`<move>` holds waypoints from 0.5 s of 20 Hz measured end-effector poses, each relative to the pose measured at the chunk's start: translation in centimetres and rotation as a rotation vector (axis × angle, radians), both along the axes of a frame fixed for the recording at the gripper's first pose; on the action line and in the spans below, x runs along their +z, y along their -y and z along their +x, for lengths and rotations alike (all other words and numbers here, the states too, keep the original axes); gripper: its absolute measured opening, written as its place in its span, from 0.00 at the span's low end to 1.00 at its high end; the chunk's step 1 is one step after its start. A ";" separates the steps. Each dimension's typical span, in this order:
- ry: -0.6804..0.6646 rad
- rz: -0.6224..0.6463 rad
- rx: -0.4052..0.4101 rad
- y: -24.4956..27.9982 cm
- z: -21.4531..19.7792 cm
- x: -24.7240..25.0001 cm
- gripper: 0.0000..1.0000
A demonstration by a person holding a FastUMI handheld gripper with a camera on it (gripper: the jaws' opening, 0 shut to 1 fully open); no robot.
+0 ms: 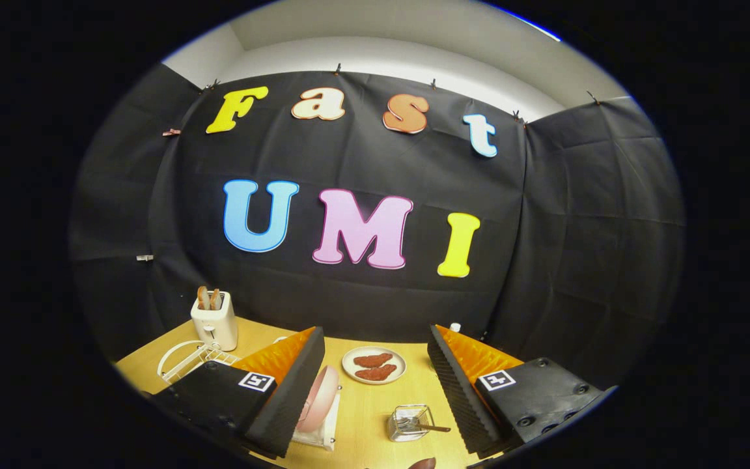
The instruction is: Take the plate from the dish rack, then take the spoon from the basket and place it into the plate.
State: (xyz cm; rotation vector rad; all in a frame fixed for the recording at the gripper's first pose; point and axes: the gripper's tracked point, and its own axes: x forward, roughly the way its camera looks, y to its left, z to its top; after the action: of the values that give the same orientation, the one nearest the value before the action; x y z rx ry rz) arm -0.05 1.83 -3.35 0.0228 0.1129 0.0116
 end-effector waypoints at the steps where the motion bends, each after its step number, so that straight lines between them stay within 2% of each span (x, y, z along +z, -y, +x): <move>1: -0.045 0.013 0.011 -0.6 0.4 -1.1 0.97; 7: -0.374 0.028 0.069 -4.1 2.9 -10.2 0.98; 10: -0.483 0.066 0.073 -5.6 4.6 -13.9 0.96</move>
State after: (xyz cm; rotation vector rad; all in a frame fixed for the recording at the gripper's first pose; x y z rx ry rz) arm 4.60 7.45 -17.22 0.0875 0.5964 0.0825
